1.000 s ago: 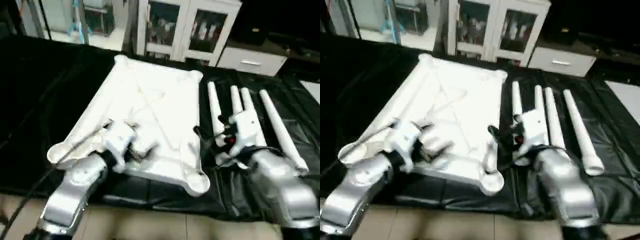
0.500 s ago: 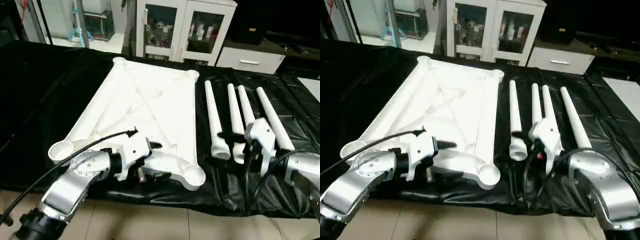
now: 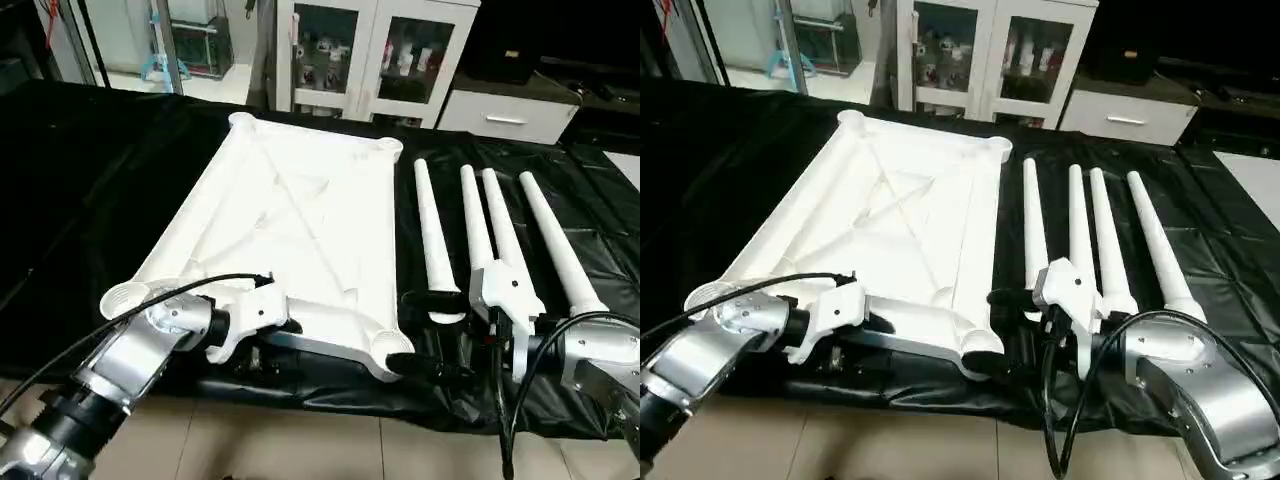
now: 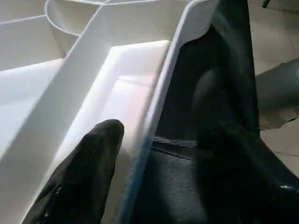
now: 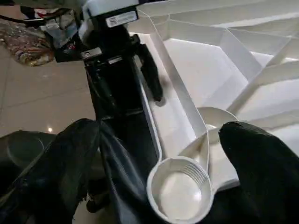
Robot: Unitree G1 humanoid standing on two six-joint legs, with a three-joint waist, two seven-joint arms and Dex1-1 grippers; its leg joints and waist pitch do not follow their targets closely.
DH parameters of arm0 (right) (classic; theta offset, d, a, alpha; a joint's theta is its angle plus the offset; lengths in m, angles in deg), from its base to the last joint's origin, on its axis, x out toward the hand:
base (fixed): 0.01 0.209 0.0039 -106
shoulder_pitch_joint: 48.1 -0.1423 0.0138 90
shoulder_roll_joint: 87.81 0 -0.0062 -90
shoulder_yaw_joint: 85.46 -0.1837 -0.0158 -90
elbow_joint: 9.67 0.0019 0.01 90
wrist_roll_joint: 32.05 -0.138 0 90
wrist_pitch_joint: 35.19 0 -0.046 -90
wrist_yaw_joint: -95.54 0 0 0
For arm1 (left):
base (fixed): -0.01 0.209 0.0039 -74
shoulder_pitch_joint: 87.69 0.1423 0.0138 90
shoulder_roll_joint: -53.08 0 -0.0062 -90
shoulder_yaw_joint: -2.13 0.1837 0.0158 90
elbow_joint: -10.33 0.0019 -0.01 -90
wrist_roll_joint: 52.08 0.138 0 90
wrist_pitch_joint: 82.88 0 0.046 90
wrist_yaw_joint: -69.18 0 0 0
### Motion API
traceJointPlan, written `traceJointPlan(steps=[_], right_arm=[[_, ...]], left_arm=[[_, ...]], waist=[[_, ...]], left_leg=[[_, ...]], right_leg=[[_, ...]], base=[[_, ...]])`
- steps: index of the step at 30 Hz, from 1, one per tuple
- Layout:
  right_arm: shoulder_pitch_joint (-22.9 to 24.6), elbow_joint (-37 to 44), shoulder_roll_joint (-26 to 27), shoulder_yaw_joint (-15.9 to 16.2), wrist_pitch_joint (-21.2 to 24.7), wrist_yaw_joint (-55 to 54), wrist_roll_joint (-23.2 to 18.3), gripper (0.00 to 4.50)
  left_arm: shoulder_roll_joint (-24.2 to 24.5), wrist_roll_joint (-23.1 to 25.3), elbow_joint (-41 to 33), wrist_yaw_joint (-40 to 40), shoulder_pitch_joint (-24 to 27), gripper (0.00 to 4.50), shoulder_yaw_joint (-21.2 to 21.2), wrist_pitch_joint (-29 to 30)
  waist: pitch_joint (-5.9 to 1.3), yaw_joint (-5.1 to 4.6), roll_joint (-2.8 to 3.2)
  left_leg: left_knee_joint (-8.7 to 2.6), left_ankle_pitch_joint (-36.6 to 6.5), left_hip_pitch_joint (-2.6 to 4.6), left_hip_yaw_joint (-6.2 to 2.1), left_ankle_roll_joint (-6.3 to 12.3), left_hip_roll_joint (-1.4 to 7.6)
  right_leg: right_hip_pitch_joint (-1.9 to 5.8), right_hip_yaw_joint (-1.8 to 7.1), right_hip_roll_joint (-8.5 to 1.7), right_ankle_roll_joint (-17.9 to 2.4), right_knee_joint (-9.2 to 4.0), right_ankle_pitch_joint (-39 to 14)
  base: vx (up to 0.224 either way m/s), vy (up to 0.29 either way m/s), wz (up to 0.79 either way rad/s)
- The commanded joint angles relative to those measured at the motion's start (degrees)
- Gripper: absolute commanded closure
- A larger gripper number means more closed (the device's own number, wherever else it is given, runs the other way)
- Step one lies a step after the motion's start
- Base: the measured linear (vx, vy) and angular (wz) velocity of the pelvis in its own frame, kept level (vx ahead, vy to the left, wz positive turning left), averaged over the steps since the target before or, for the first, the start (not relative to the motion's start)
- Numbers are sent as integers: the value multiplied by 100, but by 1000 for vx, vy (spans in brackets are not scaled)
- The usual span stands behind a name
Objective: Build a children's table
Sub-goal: Move to table
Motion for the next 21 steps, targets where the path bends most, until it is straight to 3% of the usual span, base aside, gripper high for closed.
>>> traceJointPlan(steps=[1, 5, 9, 21], right_arm=[[67, 112, -108, 54, 13, -4, 28, 0], [60, 100, -50, 57, 16, -88, 65, 0], [59, 163, -16, 130, 44, -133, 57, 0], [158, 141, -146, 338, -55, -155, 219, 0]], left_arm=[[-35, 30, 191, -82, -144, 127, -11, -142], [-179, 43, 444, 66, -270, 168, -161, -305], [-131, 81, 544, -99, -359, 182, -94, -363], [-166, 356, 962, -71, -547, 300, -28, -557]], waist=[[-309, 28, 121], [-315, 31, 114], [-303, 39, 124], [-305, 101, 134]], left_leg=[[-539, -544, -16, -157, 147, 505], [-539, -550, -19, -158, 152, 510], [-551, -654, -15, -163, 108, 513], [-561, -663, -12, -163, 78, 528]], right_leg=[[219, 368, -680, -1399, -458, -607], [231, 365, -685, -1426, -454, -583], [223, 369, -686, -1395, -469, -757], [219, 379, -702, -1354, -472, -743]], base=[[0, 0, 0], [0, 0, 0], [0, 0, 0], [0, 0, 0]])
